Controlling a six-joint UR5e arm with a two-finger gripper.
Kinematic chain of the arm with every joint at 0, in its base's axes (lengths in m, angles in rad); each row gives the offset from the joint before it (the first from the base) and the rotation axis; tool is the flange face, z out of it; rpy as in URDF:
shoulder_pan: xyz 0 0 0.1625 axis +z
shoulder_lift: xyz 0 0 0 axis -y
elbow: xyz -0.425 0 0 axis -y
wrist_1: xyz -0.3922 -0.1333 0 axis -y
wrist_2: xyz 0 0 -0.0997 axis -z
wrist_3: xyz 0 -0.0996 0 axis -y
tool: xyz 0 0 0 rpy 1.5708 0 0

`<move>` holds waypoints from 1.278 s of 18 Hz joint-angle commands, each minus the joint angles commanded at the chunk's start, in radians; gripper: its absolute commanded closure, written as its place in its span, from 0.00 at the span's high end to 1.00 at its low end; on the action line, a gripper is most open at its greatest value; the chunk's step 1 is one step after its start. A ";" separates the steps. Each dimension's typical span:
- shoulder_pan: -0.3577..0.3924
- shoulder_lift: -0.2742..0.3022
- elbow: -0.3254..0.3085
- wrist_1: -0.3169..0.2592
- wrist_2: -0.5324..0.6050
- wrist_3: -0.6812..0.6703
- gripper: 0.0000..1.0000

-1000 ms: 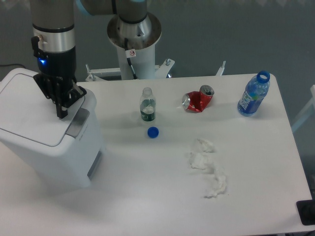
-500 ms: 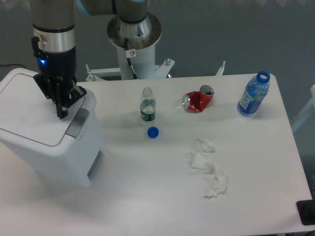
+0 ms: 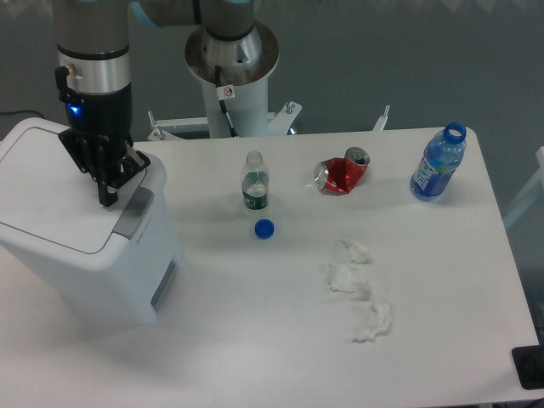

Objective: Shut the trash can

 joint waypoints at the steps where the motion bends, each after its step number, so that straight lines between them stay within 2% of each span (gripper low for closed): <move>1: 0.005 0.006 0.005 0.000 -0.009 0.005 0.08; 3: 0.040 0.026 0.006 0.000 -0.044 0.008 0.44; 4: 0.069 0.032 0.006 0.000 -0.055 0.012 0.57; 6: 0.118 0.035 0.003 -0.002 -0.057 0.015 1.00; 11: 0.274 0.017 -0.011 0.002 -0.057 0.044 1.00; 16: 0.415 -0.076 -0.006 0.005 -0.006 0.228 1.00; 21: 0.440 -0.208 0.009 0.005 0.133 0.423 1.00; 23: 0.469 -0.289 0.055 0.003 0.144 0.506 1.00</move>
